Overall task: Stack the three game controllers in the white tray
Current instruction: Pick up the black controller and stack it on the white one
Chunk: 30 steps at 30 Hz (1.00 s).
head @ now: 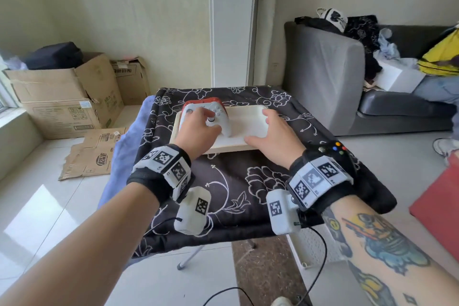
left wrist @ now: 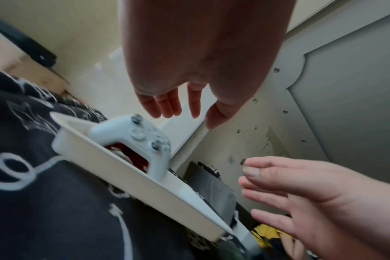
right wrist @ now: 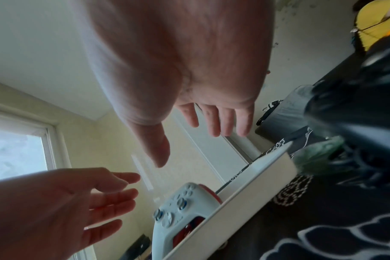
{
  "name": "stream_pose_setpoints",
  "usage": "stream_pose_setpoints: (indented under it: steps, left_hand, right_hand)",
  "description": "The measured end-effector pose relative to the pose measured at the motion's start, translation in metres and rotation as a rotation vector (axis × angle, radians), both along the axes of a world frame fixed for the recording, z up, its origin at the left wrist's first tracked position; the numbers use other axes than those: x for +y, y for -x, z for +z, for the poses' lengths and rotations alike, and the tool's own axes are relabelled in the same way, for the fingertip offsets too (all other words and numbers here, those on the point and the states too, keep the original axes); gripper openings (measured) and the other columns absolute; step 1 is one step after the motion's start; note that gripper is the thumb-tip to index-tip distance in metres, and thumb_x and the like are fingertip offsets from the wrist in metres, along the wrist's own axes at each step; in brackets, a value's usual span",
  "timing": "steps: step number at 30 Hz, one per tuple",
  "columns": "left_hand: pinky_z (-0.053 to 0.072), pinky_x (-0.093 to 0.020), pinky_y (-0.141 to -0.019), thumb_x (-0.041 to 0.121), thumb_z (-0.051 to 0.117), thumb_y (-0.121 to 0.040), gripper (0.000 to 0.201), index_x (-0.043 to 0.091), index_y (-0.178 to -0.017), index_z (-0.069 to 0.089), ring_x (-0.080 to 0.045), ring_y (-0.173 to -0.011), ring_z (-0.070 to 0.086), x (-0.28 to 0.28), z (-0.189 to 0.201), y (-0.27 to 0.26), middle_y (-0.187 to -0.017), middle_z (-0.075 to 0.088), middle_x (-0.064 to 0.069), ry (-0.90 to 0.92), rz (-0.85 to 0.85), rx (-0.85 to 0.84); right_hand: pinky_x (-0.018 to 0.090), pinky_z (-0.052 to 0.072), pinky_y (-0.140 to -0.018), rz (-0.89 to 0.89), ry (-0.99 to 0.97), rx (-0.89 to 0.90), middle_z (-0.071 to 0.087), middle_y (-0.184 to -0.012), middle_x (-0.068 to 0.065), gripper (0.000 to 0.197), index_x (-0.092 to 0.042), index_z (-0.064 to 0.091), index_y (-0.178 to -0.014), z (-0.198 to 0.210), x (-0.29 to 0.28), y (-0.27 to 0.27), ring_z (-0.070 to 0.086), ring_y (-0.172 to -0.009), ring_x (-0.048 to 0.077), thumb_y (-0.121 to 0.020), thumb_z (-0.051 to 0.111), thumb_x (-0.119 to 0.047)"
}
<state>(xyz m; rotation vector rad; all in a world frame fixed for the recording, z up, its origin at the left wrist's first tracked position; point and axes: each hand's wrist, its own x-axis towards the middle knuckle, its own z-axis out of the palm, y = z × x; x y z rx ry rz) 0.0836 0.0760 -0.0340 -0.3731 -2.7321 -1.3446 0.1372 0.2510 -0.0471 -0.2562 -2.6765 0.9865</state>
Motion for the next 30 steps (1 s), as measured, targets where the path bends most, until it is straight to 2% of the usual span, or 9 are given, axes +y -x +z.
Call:
stream_pose_setpoints:
  steps: [3,7,10,12,15,16,21,27,30]
  left_hand:
    - [0.041,-0.019,-0.066,0.016,0.059,-0.087,0.037,0.010,-0.123,0.061,-0.020,-0.094,0.057,0.027,0.004,-0.024,-0.116,0.062,-0.007,-0.024,-0.085,-0.080]
    - [0.042,-0.023,-0.079,0.019,0.061,-0.087,0.032,0.009,-0.117,0.065,-0.020,-0.098,0.060,0.065,0.000,-0.049,-0.107,0.065,-0.004,0.041,-0.198,-0.126]
    - [0.049,-0.033,-0.085,0.024,0.060,-0.089,0.014,0.015,-0.100,0.063,-0.021,-0.092,0.058,0.093,-0.006,-0.061,-0.105,0.063,-0.008,0.100,-0.265,-0.176]
    - [0.047,-0.031,-0.078,0.025,0.059,-0.090,0.019,0.011,-0.103,0.060,-0.021,-0.086,0.056,0.109,-0.012,-0.064,-0.103,0.061,-0.009,0.119,-0.301,-0.225]
    - [0.041,-0.028,-0.059,0.027,0.059,-0.090,0.027,0.016,-0.072,0.042,-0.021,-0.074,0.052,0.129,-0.023,-0.059,-0.089,0.057,-0.008,0.138,-0.317,-0.296]
    - [0.037,-0.026,-0.054,0.028,0.059,-0.090,0.030,0.017,-0.070,0.040,-0.020,-0.070,0.050,0.133,-0.024,-0.058,-0.083,0.055,-0.006,0.137,-0.312,-0.315]
    - [0.032,-0.025,-0.054,0.037,0.056,-0.093,0.034,0.014,-0.069,0.048,-0.017,-0.062,0.045,0.150,-0.035,-0.053,-0.067,0.047,-0.001,0.185,-0.334,-0.379]
    - [0.051,-0.038,-0.079,0.053,0.067,-0.070,0.047,0.010,-0.089,0.069,-0.030,-0.080,0.065,0.161,-0.057,-0.039,-0.086,0.072,-0.009,0.053,-0.386,-0.446]
    - [0.050,-0.032,-0.074,0.064,0.068,-0.054,0.067,0.013,-0.098,0.069,-0.024,-0.075,0.064,0.164,-0.064,-0.035,-0.087,0.070,-0.005,-0.021,-0.373,-0.485]
  right_hand:
    - [0.037,0.036,-0.107,-0.074,-0.045,0.032,0.047,-0.139,0.014,0.078,-0.014,0.036,-0.143,-0.003,0.021,-0.027,0.042,-0.132,0.032,-0.077,0.072,-0.035]
    - [0.043,0.037,-0.106,-0.194,-0.101,0.032,0.046,-0.137,0.013,0.074,-0.017,0.041,-0.140,-0.005,0.049,-0.054,0.040,-0.130,0.033,-0.077,0.071,-0.040]
    - [0.046,0.039,-0.104,-0.309,-0.118,0.008,0.047,-0.136,0.012,0.071,-0.020,0.045,-0.136,-0.008,0.073,-0.064,0.042,-0.128,0.035,-0.075,0.071,-0.044]
    - [0.045,0.037,-0.104,-0.377,-0.113,-0.043,0.044,-0.139,0.011,0.068,-0.022,0.045,-0.134,-0.014,0.089,-0.068,0.039,-0.129,0.035,-0.075,0.070,-0.045]
    - [0.045,0.035,-0.103,-0.425,-0.066,-0.111,0.038,-0.143,0.013,0.077,-0.018,0.039,-0.139,-0.023,0.108,-0.072,0.035,-0.132,0.035,-0.074,0.071,-0.045]
    - [0.044,0.034,-0.104,-0.425,-0.039,-0.131,0.036,-0.144,0.014,0.081,-0.016,0.035,-0.142,-0.027,0.113,-0.073,0.034,-0.133,0.036,-0.075,0.071,-0.045]
    - [0.038,0.040,-0.104,-0.369,0.193,-0.200,0.047,-0.139,0.010,0.094,-0.016,0.023,-0.146,-0.043,0.141,-0.073,0.049,-0.125,0.029,-0.073,0.072,-0.048]
    - [0.038,0.049,-0.100,-0.313,0.331,-0.186,0.066,-0.117,-0.004,0.093,-0.019,0.051,-0.129,-0.052,0.158,-0.067,0.064,-0.108,0.016,-0.048,0.076,-0.059]
    - [0.034,0.051,-0.094,-0.275,0.338,-0.188,0.069,-0.110,-0.007,0.081,-0.022,0.058,-0.121,-0.053,0.158,-0.065,0.066,-0.103,0.014,-0.050,0.078,-0.055]
